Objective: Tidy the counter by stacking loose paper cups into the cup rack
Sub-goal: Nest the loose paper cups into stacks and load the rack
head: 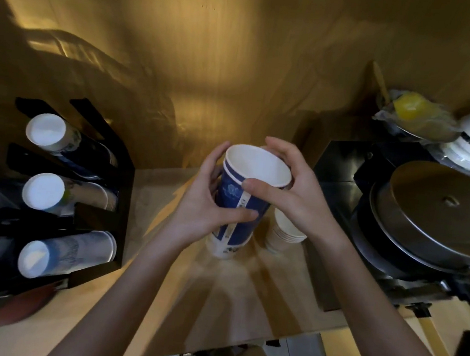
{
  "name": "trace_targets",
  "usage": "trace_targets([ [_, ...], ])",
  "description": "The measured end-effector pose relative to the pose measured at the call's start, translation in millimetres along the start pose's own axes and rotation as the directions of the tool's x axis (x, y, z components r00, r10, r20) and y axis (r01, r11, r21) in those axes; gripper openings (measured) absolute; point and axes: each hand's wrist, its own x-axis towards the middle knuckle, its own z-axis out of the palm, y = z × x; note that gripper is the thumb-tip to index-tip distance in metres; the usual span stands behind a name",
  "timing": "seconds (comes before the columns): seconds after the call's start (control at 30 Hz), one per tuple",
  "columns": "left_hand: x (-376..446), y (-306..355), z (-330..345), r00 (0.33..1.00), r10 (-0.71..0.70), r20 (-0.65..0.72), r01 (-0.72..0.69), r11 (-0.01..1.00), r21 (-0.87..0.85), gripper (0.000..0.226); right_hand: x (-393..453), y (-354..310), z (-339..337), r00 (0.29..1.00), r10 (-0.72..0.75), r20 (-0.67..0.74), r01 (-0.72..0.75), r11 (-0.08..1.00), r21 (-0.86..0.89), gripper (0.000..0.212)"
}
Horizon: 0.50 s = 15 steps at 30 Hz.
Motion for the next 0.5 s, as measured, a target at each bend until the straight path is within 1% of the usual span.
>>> trace_targets([
  [0.13,6,2,-5,0.992,0.128,0.009,-0.128,0.98,0.154,0.107,-4,-12,0,0.998,-0.063,-0.029,0.058,0.985,-0.161,0.091],
  [0.23,7,-12,-4,0.987,0.16,0.002,-0.157,0.963,0.22,0.105,-7,-4,6,0.994,-0.099,-0.041,0.087,0.971,-0.224,0.091],
  [0.33,8,-35,-4,0.994,0.105,0.0,-0.102,0.968,0.228,0.107,-10,15,14,0.996,-0.087,-0.028,0.076,0.955,-0.287,0.09],
  [0.5,2,-73,-4,1.0,-0.023,0.001,0.021,0.956,0.294,0.109,-12,53,30,1.0,0.02,0.024,-0.011,0.941,-0.337,0.091],
])
